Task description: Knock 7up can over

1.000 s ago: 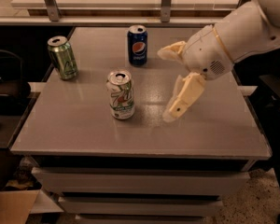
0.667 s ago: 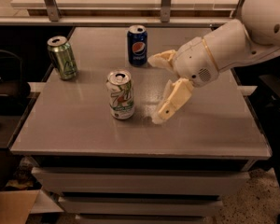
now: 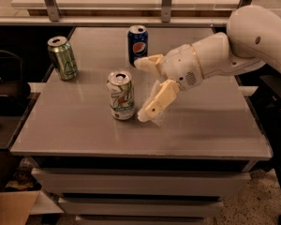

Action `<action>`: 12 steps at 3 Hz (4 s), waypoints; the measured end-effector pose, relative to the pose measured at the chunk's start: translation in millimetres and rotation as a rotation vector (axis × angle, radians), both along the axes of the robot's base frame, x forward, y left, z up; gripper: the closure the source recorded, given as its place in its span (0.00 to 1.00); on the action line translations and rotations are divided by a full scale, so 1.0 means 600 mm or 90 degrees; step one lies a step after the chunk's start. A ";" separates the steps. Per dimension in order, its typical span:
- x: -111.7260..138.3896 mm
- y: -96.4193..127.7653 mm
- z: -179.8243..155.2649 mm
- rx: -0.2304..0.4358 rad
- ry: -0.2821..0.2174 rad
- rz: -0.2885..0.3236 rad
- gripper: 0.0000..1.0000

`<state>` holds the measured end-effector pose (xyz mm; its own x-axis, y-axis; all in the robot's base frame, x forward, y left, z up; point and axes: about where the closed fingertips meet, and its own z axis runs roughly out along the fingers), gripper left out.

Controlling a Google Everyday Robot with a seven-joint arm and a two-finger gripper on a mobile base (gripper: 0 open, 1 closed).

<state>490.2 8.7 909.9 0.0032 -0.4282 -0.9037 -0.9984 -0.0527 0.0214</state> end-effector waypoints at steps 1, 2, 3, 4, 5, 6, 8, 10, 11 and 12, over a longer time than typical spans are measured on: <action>-0.011 0.028 0.013 0.040 0.013 0.010 0.00; -0.016 0.058 0.006 0.053 0.023 0.020 0.00; -0.014 0.079 -0.005 0.073 0.035 0.021 0.00; -0.002 0.092 -0.008 0.100 0.039 0.016 0.00; 0.011 0.100 -0.014 0.126 0.040 0.018 0.00; 0.018 0.101 -0.019 0.152 0.039 0.021 0.18; 0.019 0.084 -0.040 0.178 0.046 0.020 0.65; 0.040 0.032 -0.027 0.118 -0.016 -0.006 1.00; 0.070 -0.024 -0.002 0.013 -0.112 -0.042 1.00; 0.084 -0.054 0.016 -0.117 -0.220 -0.055 1.00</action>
Offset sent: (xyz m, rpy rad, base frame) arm -0.0103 0.0537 -0.0054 0.1043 0.0576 0.0437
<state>540.9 -23.9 919.2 0.2501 -0.5949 -0.7639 -0.9492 0.0048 -0.3145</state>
